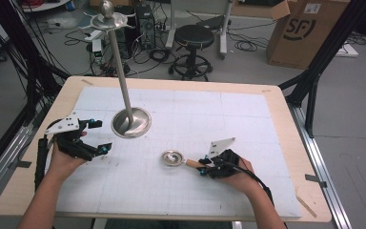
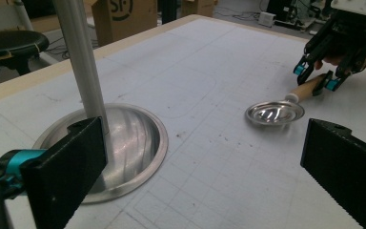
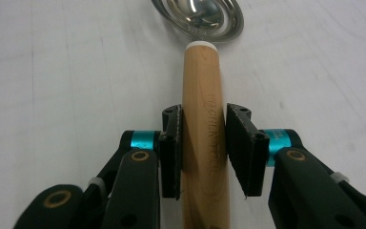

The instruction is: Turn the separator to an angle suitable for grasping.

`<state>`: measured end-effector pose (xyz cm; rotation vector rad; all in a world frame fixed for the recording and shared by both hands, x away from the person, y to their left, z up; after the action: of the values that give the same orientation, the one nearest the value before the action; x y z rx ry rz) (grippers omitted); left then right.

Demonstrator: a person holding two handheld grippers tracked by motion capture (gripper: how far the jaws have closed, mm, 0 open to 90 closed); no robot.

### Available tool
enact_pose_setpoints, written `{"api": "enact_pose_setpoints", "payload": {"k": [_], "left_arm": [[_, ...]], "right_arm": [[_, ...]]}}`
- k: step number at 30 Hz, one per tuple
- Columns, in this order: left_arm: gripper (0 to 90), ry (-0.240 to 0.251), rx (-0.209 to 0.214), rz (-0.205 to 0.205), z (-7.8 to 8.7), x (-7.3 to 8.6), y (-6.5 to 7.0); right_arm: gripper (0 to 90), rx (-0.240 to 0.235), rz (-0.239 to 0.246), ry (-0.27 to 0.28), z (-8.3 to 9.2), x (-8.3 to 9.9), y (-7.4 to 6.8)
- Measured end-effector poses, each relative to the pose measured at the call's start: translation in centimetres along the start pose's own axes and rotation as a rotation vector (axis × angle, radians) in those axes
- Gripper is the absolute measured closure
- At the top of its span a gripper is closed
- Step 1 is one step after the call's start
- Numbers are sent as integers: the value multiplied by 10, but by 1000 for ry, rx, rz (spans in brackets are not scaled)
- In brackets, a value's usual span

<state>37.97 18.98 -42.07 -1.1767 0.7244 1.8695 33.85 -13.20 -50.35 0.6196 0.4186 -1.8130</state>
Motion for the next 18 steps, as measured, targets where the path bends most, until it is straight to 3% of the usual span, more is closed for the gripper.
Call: {"api": "enact_pose_setpoints", "payload": {"k": [9,10,18], "left_arm": [[24,3,2,-2,0,-1,0],[24,7,1,1,1,-1,0],[24,1,3,0,0,0,0]], "right_arm": [[675,-17,73,-31,-35,-46,0],[674,-28,98,-35,-43,-57,-3],[674,-60,168,-62,-66,-90,-15]]}}
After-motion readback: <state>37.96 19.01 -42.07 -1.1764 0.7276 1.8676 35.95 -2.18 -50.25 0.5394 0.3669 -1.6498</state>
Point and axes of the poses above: each handheld gripper's, and its own axes: z roughly backward along the jaws, x roughly out of its underside, y roughly to its right, the point moved 10 cm from there along -z, roughly forward along the jaws, and after that the axes turned 6 degrees about -y, right-handed, at the moved point
